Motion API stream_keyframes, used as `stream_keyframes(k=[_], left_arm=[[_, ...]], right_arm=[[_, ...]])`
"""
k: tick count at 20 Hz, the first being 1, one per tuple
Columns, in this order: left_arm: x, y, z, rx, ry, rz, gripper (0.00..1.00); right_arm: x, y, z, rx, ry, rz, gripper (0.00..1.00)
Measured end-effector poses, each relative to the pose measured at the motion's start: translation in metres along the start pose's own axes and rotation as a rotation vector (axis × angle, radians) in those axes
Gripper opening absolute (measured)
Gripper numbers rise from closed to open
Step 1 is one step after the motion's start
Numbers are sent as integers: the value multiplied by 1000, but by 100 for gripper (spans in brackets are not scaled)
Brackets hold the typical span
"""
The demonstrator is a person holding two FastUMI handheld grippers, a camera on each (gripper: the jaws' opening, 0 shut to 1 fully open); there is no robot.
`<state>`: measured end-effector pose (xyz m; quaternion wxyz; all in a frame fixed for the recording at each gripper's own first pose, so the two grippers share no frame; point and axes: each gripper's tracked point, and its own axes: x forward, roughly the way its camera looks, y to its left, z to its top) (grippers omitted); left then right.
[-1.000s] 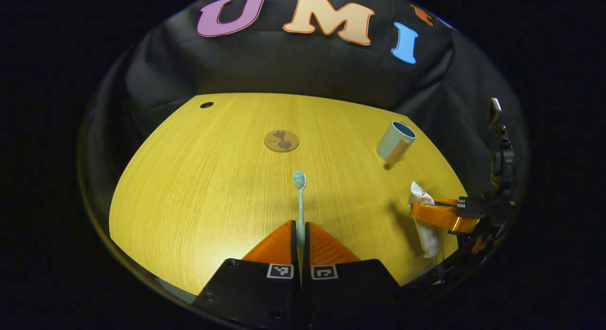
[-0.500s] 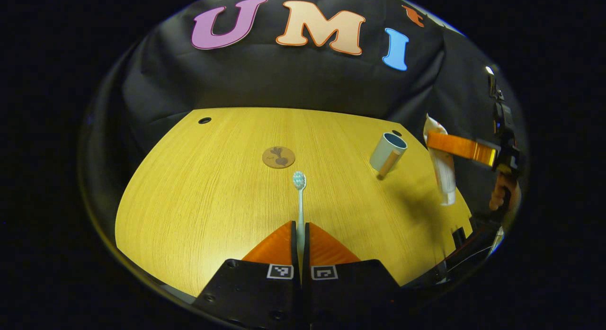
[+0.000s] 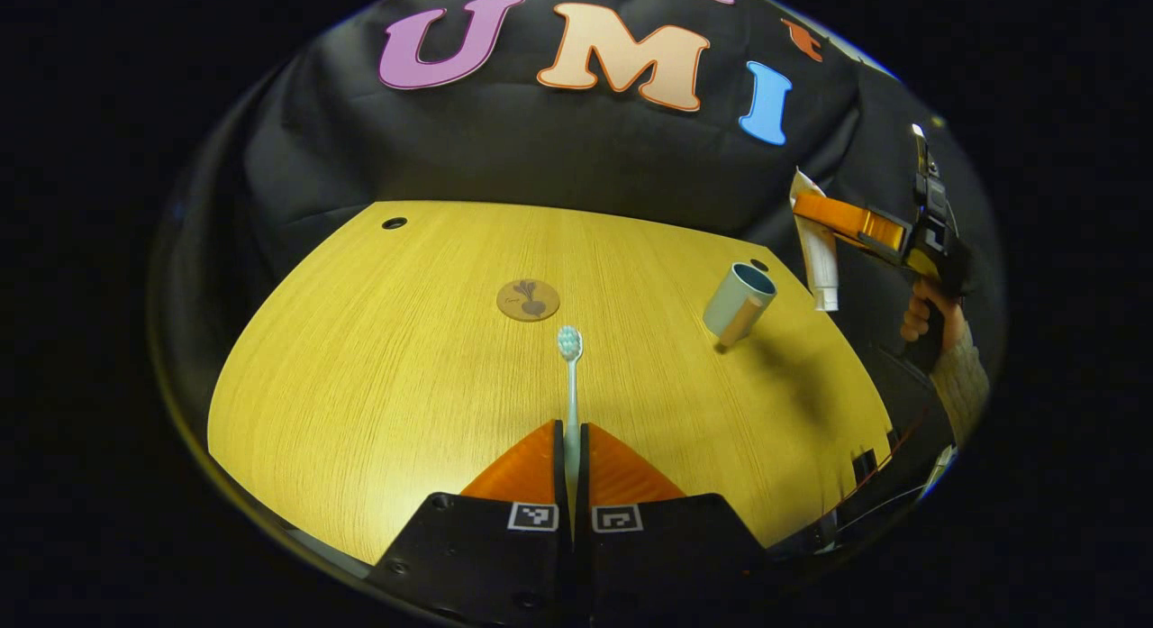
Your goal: Put the toothbrush and toothpaste on the desktop into the cup, then pick up the cup and place it on the coaster on the desktop.
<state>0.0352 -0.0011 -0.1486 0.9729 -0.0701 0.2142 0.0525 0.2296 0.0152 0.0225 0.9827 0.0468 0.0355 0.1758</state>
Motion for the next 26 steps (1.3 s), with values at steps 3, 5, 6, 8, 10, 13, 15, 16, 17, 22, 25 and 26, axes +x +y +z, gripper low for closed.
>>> stream_keyframes(k=[3, 5, 6, 8, 10, 13, 15, 16, 17, 22, 25, 26], left_arm=[[13, -4, 5, -40, -14, 5, 0], [19, -6, 5, -59, -23, 11, 0], [23, -8, 5, -67, -25, 9, 0], [28, -9, 1, -77, -24, 10, 0], [32, -7, -3, -73, -13, 24, 0], [36, -7, -5, -85, -17, 36, 0], [35, -10, -7, -91, -21, 41, 0], [37, -10, -8, -87, -21, 44, 0], [38, -12, -9, -84, -14, 45, 0], [40, -20, -3, -52, -19, 46, 0], [43, -24, 0, -43, -25, 40, 0], [46, -25, 0, -43, -22, 39, 0]], right_arm=[[22, -15, 9, -7, -64, -8, 5], [36, -24, 12, -20, -100, -15, 5], [42, -27, 13, -29, -117, -17, 5], [52, -35, 17, -58, -153, -26, 5], [61, -43, 18, -96, -179, -37, 5], [69, -56, 9, -126, -172, -51, 5], [73, -64, -1, -130, -160, -63, 5], [74, -67, -7, -126, -147, -66, 5], [74, -68, -12, -120, -138, -71, 5], [75, -76, -35, -134, -91, -88, 6], [75, -81, -48, -133, -59, -97, 10], [75, -83, -51, -131, -57, -100, 11]])
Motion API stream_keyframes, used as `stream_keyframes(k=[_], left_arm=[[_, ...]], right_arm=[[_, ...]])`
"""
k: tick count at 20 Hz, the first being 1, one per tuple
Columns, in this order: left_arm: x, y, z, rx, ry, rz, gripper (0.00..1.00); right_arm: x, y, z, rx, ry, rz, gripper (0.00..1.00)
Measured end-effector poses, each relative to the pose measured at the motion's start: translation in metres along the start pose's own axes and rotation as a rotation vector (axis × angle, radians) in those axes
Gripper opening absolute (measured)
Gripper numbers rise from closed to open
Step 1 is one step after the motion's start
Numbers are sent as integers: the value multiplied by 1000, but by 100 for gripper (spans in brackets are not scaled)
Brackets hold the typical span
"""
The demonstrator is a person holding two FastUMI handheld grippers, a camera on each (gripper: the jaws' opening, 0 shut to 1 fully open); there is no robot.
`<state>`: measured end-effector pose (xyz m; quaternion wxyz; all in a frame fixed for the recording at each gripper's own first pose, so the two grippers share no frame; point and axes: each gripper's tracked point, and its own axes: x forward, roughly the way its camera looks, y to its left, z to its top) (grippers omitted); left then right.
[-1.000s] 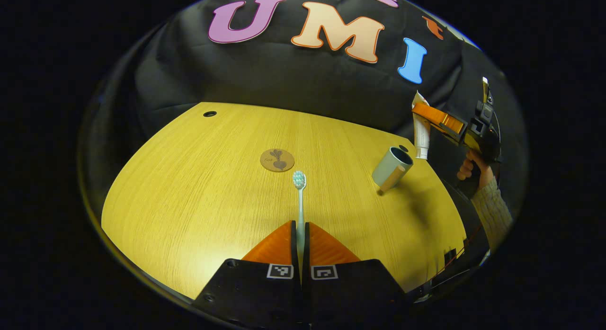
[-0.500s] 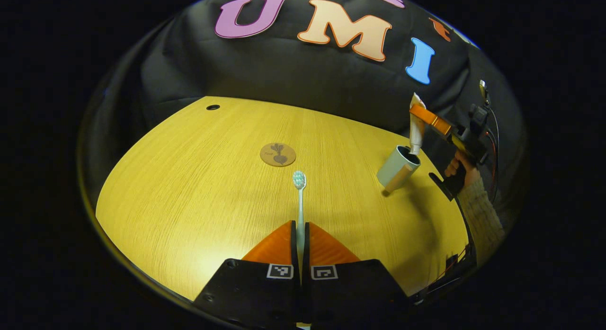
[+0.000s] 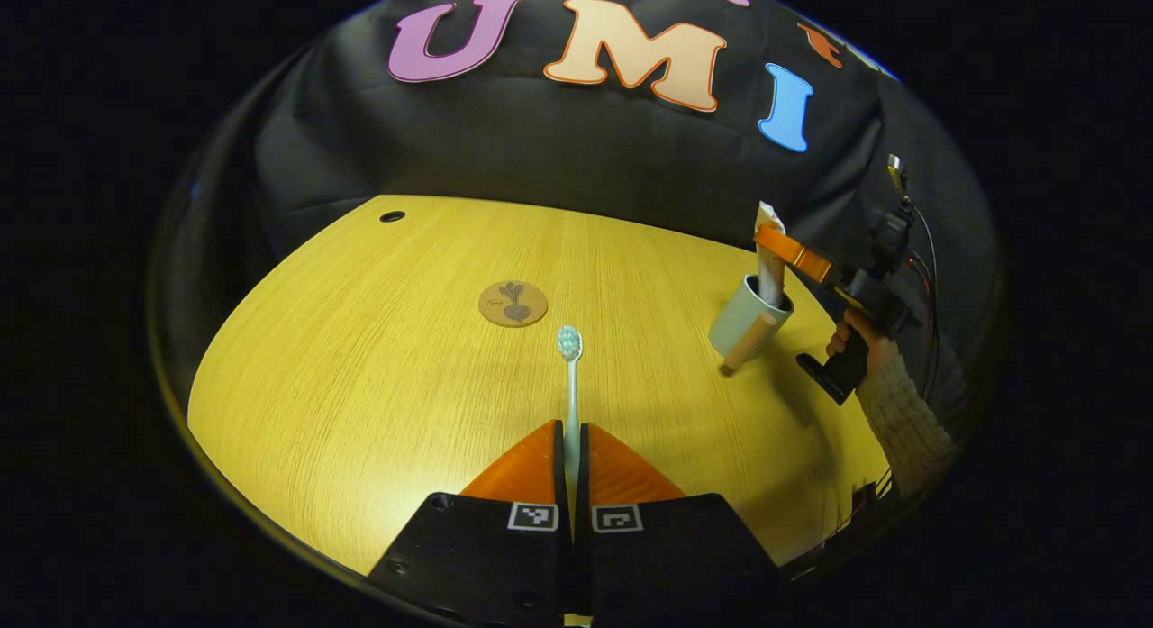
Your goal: Put the toothbrush and toothpaste on the desktop into the cup, then pick up the cup and place it on the coaster on the desktop.
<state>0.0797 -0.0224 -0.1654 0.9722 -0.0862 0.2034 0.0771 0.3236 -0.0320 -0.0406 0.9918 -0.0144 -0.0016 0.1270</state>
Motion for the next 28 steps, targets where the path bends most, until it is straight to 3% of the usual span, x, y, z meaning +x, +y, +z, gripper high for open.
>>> stream_keyframes(k=[3, 4, 5, 7, 8, 9, 11, 13, 15, 28], left_arm=[[-2, -2, 0, 2, -3, -5, 0], [-1, -3, 0, 4, -1, -6, 0], [0, -4, 0, 6, -2, -7, 0], [-2, -6, 1, 13, -7, -14, 0], [-2, -8, 0, 16, -8, -16, 0], [-3, -9, 2, 20, -14, -21, 0], [-3, -15, 8, 26, -25, -38, 0], [-3, -24, 13, 33, -36, -58, 0], [-1, -32, 20, 52, -47, -79, 0], [35, -124, 105, 143, -213, -281, 0]], right_arm=[[-5, 0, -7, 18, 10, -2, 21], [-6, -1, -12, 19, 22, -5, 17], [-9, -1, -18, 28, 42, -2, 32], [-14, 2, -8, 52, 2, 0, 46], [-16, 3, 2, 48, -24, 1, 46], [-18, 3, 9, 47, -39, -3, 54], [-27, -2, 23, 46, -72, -18, 88], [-35, -11, 31, 40, -88, -41, 88], [-47, -24, 33, 30, -91, -77, 100], [-170, -113, 11, 126, -12, -317, 99]])
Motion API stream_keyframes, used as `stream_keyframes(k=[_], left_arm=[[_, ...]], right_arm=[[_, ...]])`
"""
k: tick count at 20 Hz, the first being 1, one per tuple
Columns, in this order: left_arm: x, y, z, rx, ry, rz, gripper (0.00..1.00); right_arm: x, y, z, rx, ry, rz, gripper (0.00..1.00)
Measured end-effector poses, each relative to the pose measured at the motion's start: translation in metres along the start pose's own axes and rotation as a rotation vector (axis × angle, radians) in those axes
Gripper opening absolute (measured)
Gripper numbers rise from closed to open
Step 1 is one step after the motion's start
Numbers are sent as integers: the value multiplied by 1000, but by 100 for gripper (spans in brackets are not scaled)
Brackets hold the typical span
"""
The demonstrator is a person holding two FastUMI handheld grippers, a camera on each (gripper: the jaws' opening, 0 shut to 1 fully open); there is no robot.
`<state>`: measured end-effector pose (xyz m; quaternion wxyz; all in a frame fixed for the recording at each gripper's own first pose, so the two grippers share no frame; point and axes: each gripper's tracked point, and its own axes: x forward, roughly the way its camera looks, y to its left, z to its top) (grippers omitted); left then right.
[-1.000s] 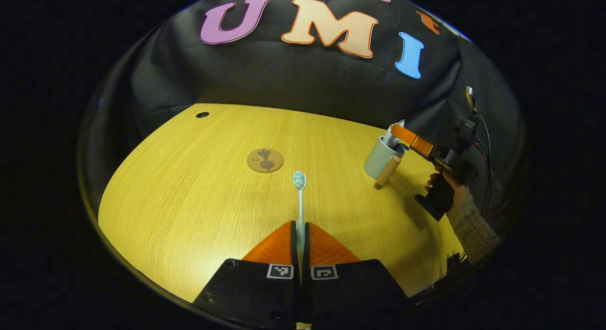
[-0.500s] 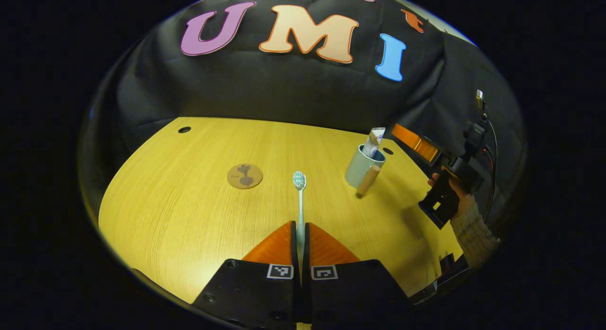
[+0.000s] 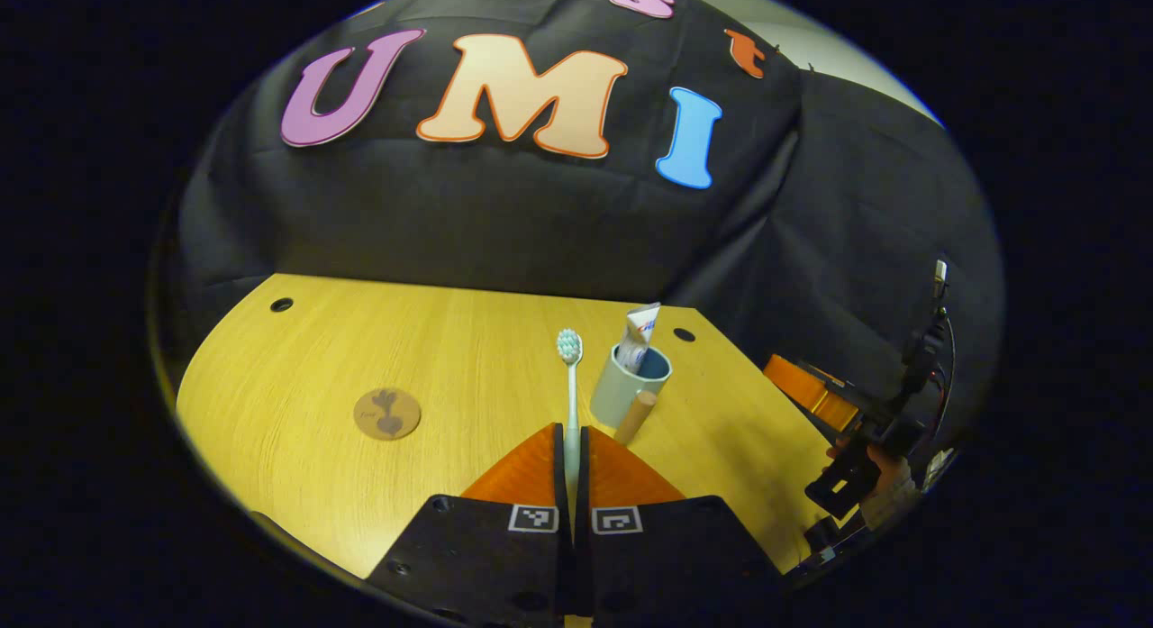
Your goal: Put the toothbrush and toothpaste on the desktop into the cup, then pick up the cup and place it on the coaster on the desktop.
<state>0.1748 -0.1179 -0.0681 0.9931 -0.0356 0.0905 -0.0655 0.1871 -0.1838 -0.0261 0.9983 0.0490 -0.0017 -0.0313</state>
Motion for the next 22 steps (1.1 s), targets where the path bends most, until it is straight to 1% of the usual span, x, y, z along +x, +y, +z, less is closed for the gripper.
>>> stream_keyframes(k=[3, 6, 9, 11, 12, 13, 14, 17, 19, 22], left_arm=[[22, -22, 20, 41, -36, -73, 0], [40, -49, 31, 84, -71, -151, 0], [65, -74, 47, 131, -114, -224, 0], [77, -86, 52, 152, -134, -266, 0], [81, -91, 54, 163, -139, -279, 0], [87, -94, 55, 172, -142, -290, 0], [92, -98, 58, 176, -150, -304, 0], [107, -110, 63, 173, -165, -345, 0], [118, -113, 60, 183, -165, -354, 0], [133, -117, 70, 184, -211, -371, 0]], right_arm=[[-14, -18, 8, 24, -17, -47, 98], [-28, -30, 16, 15, -47, -86, 99], [-41, -38, 17, 20, -44, -107, 98], [-51, -35, 17, 45, -42, -99, 98], [-54, -35, 18, 45, -47, -102, 99], [-61, -38, 17, 42, -50, -100, 95], [-64, -38, 17, 37, -49, -99, 99], [-62, -35, 18, 41, -48, -92, 99], [-68, -39, 16, 55, -49, -95, 99], [-69, -41, 14, 69, -50, -98, 99]])
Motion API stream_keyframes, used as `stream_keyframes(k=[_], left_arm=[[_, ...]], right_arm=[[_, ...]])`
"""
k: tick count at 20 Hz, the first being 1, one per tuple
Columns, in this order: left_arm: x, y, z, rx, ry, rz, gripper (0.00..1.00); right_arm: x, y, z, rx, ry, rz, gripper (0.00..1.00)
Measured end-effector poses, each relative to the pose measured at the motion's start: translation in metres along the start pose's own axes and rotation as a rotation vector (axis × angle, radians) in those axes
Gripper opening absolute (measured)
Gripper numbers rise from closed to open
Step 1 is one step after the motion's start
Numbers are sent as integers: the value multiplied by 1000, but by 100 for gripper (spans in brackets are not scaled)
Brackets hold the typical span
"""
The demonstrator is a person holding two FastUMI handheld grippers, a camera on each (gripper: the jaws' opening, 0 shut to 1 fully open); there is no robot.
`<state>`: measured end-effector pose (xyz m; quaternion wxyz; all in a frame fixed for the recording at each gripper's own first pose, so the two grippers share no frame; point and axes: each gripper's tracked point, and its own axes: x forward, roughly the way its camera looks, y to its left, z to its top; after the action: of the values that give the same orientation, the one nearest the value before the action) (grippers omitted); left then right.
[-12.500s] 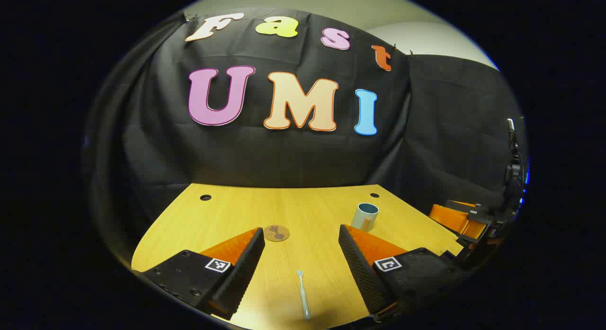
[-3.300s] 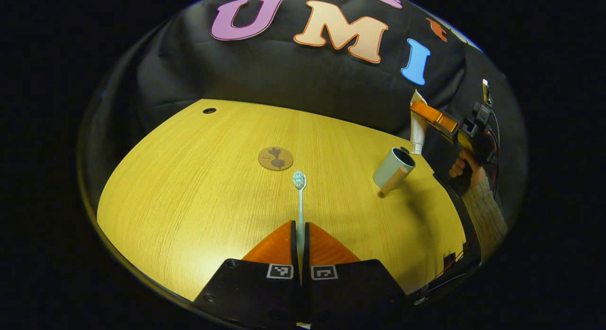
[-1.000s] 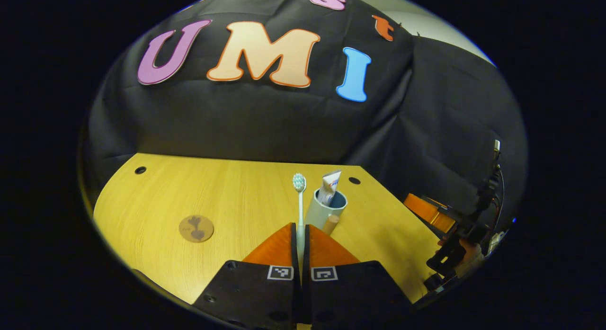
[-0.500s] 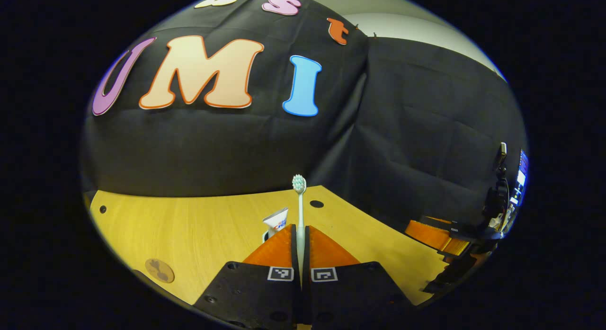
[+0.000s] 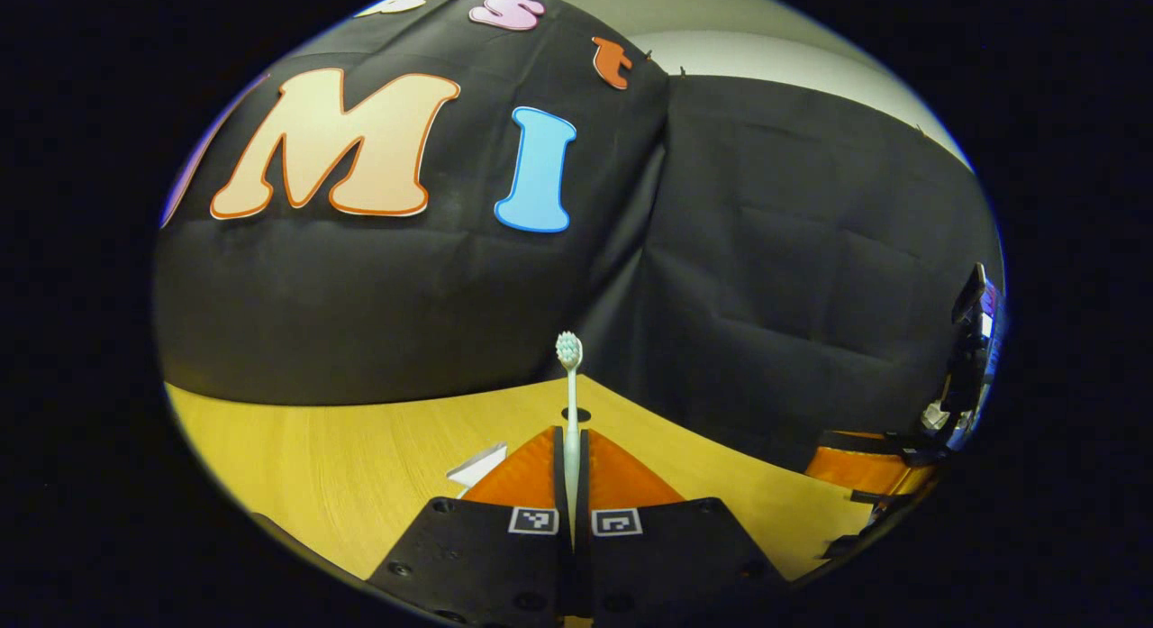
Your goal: Put the toothbrush and toothpaste on the desktop into the cup, then pick up the cup and place it on the coaster on the desktop.
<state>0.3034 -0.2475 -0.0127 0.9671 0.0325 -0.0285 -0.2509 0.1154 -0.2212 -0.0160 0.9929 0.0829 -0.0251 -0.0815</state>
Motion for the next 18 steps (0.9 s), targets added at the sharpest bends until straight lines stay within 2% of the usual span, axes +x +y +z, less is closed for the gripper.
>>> stream_keyframes(k=[2, 4, 7, 9, 13, 14, 18], left_arm=[[9, 3, -4, 21, -6, -1, 0], [17, 2, -7, 33, -10, -17, 0], [28, 2, -7, 67, -18, -28, 0], [33, 1, -3, 98, -31, -28, 0], [38, 4, 13, 156, -72, -10, 0], [39, 6, 14, 161, -84, -2, 0], [44, 16, 4, 150, -73, 25, 0]], right_arm=[[-1, 1, -3, 10, 5, 1, 96], [-3, 6, -3, 37, 12, 15, 99], [-4, 7, -11, 38, 23, 15, 95], [-6, 7, -14, 38, 27, 10, 99], [-7, 9, -23, 49, 54, 19, 96], [-8, 9, -23, 44, 56, 21, 99], [-10, 11, -20, 33, 48, 30, 96]])
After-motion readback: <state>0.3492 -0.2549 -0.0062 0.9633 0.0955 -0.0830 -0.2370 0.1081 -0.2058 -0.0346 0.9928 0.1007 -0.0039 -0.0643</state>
